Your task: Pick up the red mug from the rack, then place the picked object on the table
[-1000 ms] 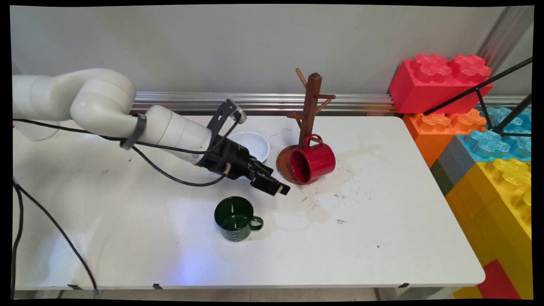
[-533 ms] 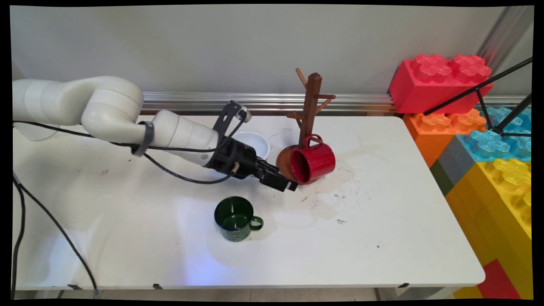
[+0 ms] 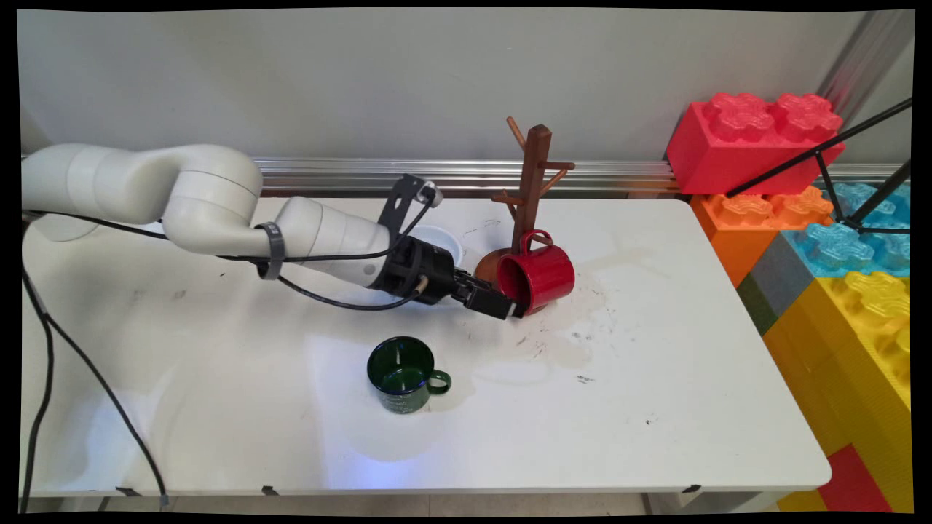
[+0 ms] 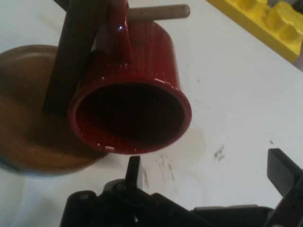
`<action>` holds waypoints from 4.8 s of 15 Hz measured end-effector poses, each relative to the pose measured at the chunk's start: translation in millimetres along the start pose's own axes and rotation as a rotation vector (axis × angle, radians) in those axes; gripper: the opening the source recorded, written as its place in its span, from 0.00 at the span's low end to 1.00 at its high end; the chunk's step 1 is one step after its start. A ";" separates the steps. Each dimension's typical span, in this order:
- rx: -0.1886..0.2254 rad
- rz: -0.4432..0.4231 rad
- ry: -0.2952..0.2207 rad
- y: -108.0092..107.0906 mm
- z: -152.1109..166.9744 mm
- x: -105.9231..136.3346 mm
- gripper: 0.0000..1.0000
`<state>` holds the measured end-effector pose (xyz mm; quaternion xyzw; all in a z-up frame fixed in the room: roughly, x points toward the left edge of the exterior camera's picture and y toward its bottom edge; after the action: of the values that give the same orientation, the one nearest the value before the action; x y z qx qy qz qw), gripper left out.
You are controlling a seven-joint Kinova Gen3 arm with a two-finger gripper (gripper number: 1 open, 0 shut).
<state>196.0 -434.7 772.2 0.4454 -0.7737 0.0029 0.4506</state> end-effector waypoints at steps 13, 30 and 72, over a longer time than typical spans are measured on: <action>0.010 -0.067 0.060 4.7 30.6 3.6 1.00; 0.033 -0.114 0.101 9.0 59.2 7.5 1.00; -0.087 -0.150 0.062 70.6 17.0 30.0 0.00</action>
<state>129.5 -419.6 811.2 0.4817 -0.7231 -0.0507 0.4925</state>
